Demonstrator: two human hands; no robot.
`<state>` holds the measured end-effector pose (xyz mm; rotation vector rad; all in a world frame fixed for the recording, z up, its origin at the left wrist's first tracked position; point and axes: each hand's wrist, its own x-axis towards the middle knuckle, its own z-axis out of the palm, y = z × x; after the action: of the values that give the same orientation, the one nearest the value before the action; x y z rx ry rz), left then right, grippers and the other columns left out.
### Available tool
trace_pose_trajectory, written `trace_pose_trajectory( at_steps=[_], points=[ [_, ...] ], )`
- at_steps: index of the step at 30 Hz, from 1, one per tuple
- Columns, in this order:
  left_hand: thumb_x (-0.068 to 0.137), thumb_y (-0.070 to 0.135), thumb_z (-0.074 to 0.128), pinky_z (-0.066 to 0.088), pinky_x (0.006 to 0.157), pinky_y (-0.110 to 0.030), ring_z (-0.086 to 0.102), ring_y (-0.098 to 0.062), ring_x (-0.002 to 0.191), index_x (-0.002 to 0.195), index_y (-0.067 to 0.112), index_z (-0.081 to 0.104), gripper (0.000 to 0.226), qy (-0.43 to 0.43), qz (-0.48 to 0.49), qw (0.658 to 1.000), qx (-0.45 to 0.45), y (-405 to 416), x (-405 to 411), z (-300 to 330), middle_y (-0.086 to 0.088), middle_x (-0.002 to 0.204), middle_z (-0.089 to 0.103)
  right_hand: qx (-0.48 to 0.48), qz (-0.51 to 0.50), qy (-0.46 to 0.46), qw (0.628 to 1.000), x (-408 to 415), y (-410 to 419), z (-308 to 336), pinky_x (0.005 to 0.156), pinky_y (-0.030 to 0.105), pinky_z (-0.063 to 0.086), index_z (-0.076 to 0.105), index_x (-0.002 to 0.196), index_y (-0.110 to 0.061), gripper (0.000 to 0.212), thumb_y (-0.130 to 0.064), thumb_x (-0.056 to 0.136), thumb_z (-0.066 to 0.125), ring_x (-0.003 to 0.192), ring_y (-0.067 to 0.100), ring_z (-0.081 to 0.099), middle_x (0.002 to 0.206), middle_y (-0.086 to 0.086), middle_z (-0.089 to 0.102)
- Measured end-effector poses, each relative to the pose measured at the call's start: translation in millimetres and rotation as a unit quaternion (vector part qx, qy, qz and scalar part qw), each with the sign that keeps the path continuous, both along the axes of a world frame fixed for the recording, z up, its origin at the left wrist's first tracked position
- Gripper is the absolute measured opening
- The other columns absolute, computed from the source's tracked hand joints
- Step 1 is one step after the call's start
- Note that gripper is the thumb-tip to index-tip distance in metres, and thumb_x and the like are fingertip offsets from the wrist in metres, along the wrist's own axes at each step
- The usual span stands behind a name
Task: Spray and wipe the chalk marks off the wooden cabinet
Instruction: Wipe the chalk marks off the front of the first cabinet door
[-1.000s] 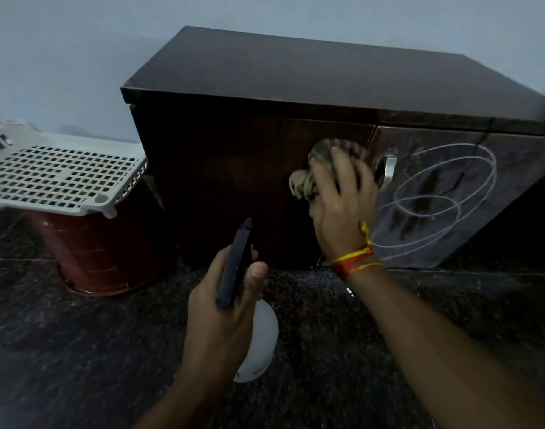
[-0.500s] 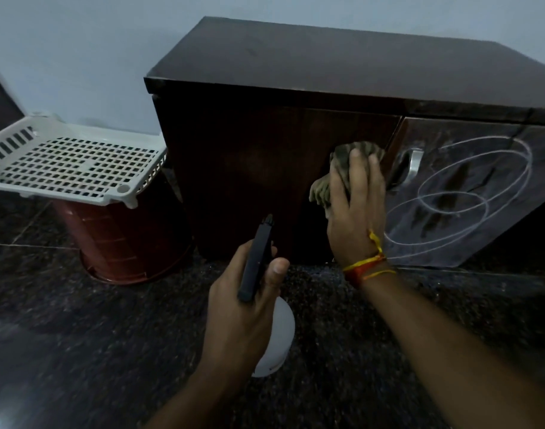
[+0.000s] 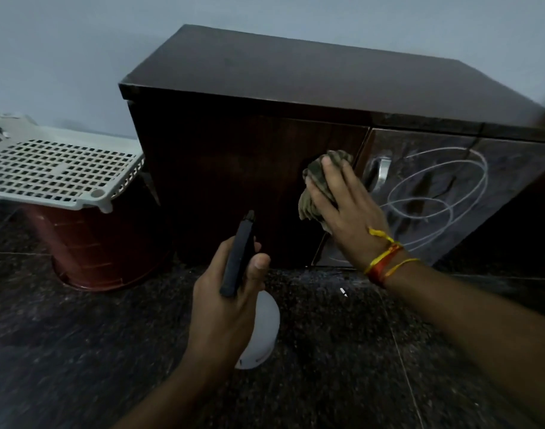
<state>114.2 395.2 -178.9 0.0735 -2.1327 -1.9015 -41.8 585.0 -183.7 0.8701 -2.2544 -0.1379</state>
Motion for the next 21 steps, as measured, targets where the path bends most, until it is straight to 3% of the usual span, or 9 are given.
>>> trace_pose_trajectory(
  at_steps=[3,5,9,12,16,21],
  points=[
    [0.063,0.094,0.043,0.052,0.071,-0.023,0.065,-0.004,0.090,0.103,0.077,0.045,0.043,0.015,0.000,1.000,-0.015,4.6,-7.4,0.0,0.035,0.106,0.061,0.095,0.005,-0.004,0.995,-4.3,15.3,16.7,0.112,0.049,0.026,0.026,0.148,-0.013,0.079,-0.004,0.082,0.068,0.139,0.044,0.022,0.155,0.019,0.014],
    [0.065,0.092,0.043,0.052,0.071,-0.025,0.065,-0.005,0.088,0.102,0.076,0.045,0.040,0.027,0.000,0.999,-0.021,9.6,-12.8,1.0,0.034,0.104,0.061,0.119,0.024,-0.003,0.993,-4.7,20.3,23.8,0.109,0.049,0.030,0.031,0.147,-0.013,0.073,-0.002,0.083,0.064,0.137,0.045,0.028,0.155,0.020,0.020],
    [0.068,0.089,0.044,0.049,0.070,-0.016,0.065,-0.008,0.084,0.104,0.068,0.049,0.042,0.041,0.012,0.999,-0.022,19.7,-20.0,4.0,0.023,0.097,0.063,0.084,0.082,-0.026,0.993,-2.0,26.1,33.6,0.092,0.046,0.049,0.049,0.137,-0.010,0.053,0.007,0.086,0.052,0.131,0.044,0.040,0.149,0.019,0.035],
    [0.070,0.087,0.046,0.053,0.070,-0.030,0.066,-0.014,0.082,0.107,0.057,0.050,0.048,0.044,0.022,0.999,-0.022,28.5,-22.9,2.9,0.014,0.094,0.063,0.061,0.127,-0.050,0.989,-0.4,32.1,30.0,0.080,0.048,0.057,0.054,0.131,-0.005,0.041,0.003,0.091,0.046,0.129,0.043,0.044,0.147,0.021,0.038],
    [0.068,0.088,0.048,0.054,0.076,-0.039,0.067,-0.014,0.085,0.113,0.049,0.050,0.059,0.034,0.015,0.999,-0.014,42.4,-21.7,-2.5,0.020,0.100,0.062,-0.053,0.128,-0.063,0.988,10.4,35.6,14.6,0.095,0.046,0.049,0.056,0.128,-0.002,0.035,0.003,0.094,0.053,0.129,0.039,0.045,0.144,0.023,0.040],
    [0.068,0.089,0.046,0.052,0.076,-0.043,0.065,-0.013,0.090,0.110,0.061,0.048,0.051,0.019,0.016,0.999,-0.029,66.6,-20.4,-11.3,0.019,0.102,0.061,-0.203,0.082,-0.073,0.973,35.2,41.4,11.0,0.109,0.042,0.038,0.057,0.126,0.002,0.034,-0.007,0.102,0.035,0.131,0.037,0.043,0.140,0.026,0.043]
  ],
)
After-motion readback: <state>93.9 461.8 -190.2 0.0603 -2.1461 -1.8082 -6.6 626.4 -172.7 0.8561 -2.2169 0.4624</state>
